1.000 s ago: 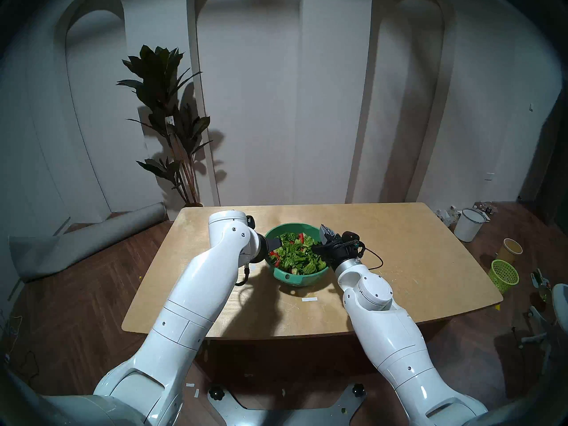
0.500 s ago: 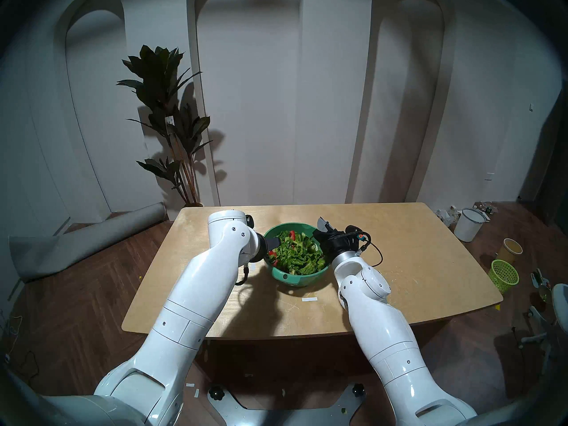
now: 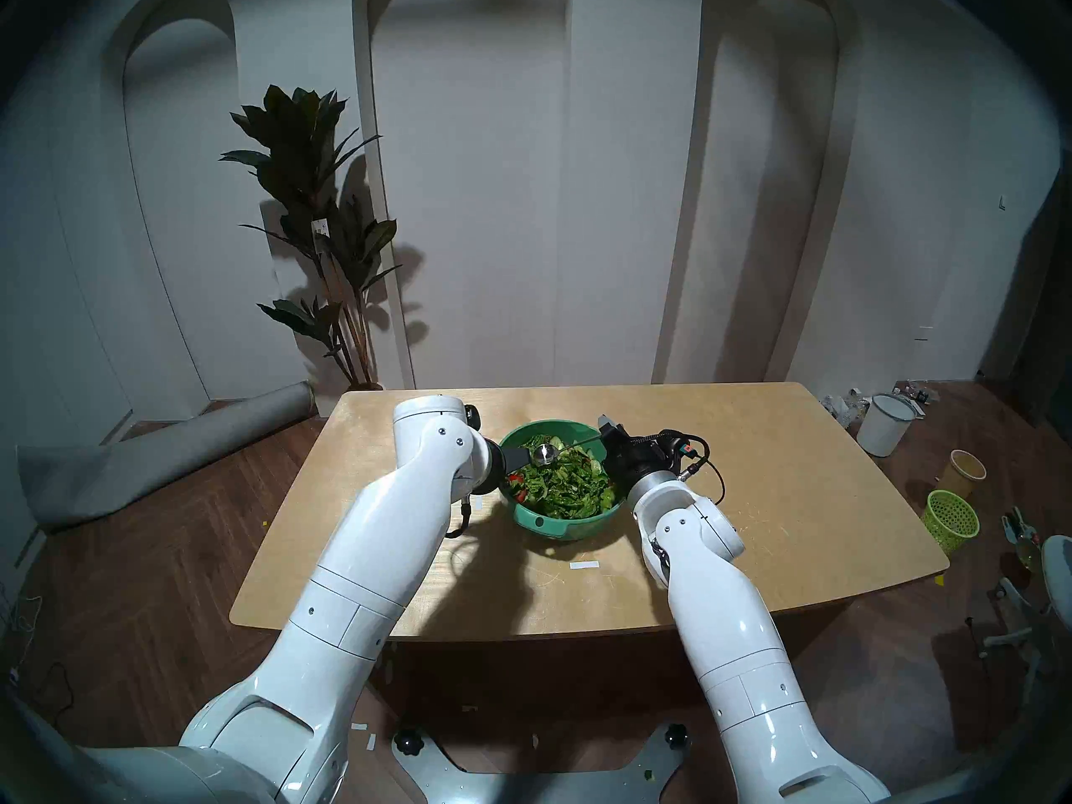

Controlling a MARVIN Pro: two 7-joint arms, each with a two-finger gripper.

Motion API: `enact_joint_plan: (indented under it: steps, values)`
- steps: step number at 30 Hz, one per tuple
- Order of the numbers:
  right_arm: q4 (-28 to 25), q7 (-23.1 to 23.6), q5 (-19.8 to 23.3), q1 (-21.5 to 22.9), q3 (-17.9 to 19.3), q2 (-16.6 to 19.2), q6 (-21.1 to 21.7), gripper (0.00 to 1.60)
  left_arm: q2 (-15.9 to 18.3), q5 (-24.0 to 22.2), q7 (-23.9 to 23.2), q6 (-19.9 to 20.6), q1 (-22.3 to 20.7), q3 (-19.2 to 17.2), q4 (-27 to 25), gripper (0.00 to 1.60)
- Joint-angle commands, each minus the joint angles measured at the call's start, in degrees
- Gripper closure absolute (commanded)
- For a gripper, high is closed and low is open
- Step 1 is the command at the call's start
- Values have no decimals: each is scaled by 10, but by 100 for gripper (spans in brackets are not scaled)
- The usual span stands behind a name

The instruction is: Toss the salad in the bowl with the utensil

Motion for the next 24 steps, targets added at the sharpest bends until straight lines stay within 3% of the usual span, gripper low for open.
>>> enact_joint_plan:
  steps: [1, 9, 12, 13, 19, 24]
  values:
    - [-70, -7, -58, -42, -19, 46, -2, 160, -5, -3, 62, -1, -17, 1, -15, 160]
    - [-118, 33, -177, -43, -52, 118, -14, 160, -2, 4, 40, -1, -16, -1, -13, 160]
    - [-115, 42, -203, -33, -50, 126, -12, 160, -2, 5, 39, -1, -16, -1, -13, 160]
    - [-112, 58, -230, -21, -53, 141, -11, 160, -3, 6, 40, -1, -16, -1, -13, 160]
    - [-70, 118, -293, 28, -82, 188, -12, 160, -4, 8, 41, -1, -16, -1, -13, 160]
    - [-35, 159, -338, 55, -97, 203, -25, 160, -4, 10, 37, -1, -16, -2, -12, 160]
